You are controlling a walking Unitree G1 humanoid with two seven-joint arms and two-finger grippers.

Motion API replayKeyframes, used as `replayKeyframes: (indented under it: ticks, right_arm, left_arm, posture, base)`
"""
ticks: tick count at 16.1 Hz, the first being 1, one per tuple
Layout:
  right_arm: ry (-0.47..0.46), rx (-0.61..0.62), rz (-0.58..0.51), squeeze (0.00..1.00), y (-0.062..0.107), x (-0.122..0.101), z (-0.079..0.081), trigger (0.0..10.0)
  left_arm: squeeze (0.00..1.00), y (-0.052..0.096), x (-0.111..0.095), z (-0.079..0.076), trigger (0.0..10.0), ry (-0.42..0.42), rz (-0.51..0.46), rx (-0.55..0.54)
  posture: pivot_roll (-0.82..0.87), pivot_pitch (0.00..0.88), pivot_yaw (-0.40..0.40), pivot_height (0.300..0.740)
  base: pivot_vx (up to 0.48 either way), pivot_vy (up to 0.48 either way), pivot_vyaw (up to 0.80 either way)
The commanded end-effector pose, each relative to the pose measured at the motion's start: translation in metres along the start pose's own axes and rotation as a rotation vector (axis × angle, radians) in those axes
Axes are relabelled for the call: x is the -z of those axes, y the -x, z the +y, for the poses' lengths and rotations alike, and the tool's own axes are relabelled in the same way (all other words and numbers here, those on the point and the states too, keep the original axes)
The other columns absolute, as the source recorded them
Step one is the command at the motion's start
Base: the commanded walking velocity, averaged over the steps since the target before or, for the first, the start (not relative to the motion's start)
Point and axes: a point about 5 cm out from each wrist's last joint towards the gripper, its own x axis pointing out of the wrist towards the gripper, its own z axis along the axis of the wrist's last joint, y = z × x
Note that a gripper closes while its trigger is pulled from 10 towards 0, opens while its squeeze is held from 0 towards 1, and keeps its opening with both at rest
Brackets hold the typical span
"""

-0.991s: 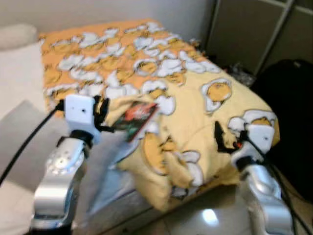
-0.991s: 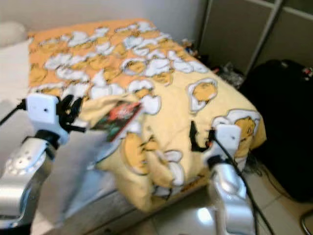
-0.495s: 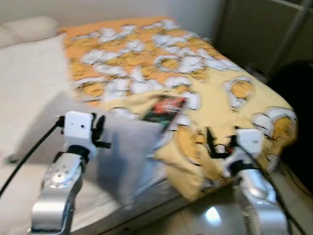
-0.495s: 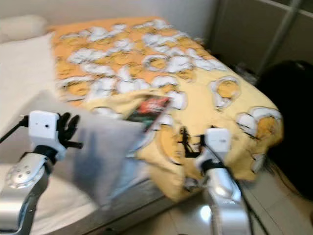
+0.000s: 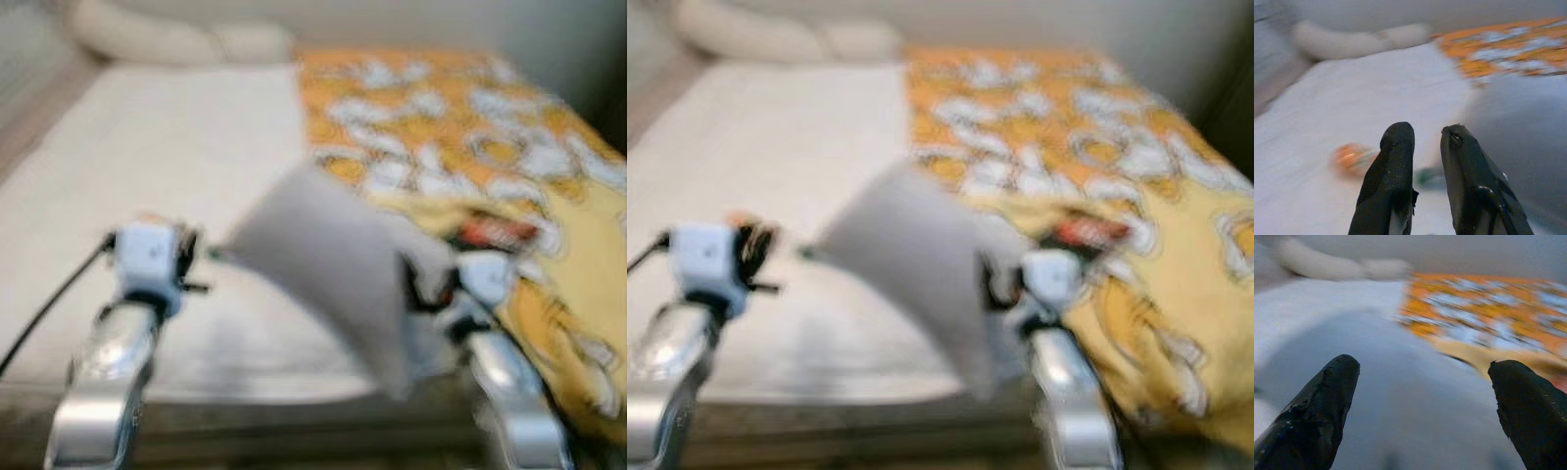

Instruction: Clean up the room

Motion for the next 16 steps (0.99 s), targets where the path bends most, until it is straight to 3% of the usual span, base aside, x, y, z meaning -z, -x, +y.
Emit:
replayKeyframes:
  ticks: [1, 8, 12, 14, 16]
  right_arm:
    - [0.017, 0.031, -0.005, 0.0, 0.002, -0.001, -0.01, 10.0]
    - [0.032, 0.046, 0.001, 0.0, -0.005, 0.001, -0.012, 10.0]
    - [0.028, 0.078, 0.021, 0.0, 0.001, 0.007, -0.015, 10.0]
    - [0.014, 0.076, 0.033, 0.0, 0.003, 0.009, -0.013, 10.0]
    - [0.023, 0.077, 0.032, 0.0, 0.004, 0.01, -0.013, 10.0]
  left_arm:
    - [0.0, 0.0, -0.003, -0.008, 10.0, 0.0, -0.017, 0.021]
    - [0.0, 0.0, 0.004, -0.015, 10.0, -0.005, 0.009, 0.042]
    - [0.0, -0.002, 0.007, -0.023, 10.0, 0.01, 0.016, 0.059]
    - [0.0, -0.004, 0.006, -0.025, 10.0, 0.03, 0.006, 0.057]
    - [0.0, -0.005, 0.004, -0.025, 10.0, -0.01, 0.007, 0.072]
  posture:
    - [0.04, 0.0, -0.003, 0.74]
    - [0.02, 0.0, 0.013, 0.74]
    - [0.01, 0.0, 0.022, 0.74]
    - [0.0, 0.0, 0.025, 0.74]
    - [0.0, 0.0, 0.023, 0.74]
  base:
    - [0.0, 0.33, 0.0]
    - [0.0, 0.328, 0.0]
    - [0.0, 0.327, 0.0]
    - [0.0, 0.0, 0.0]
    - [0.0, 0.0, 0.0]
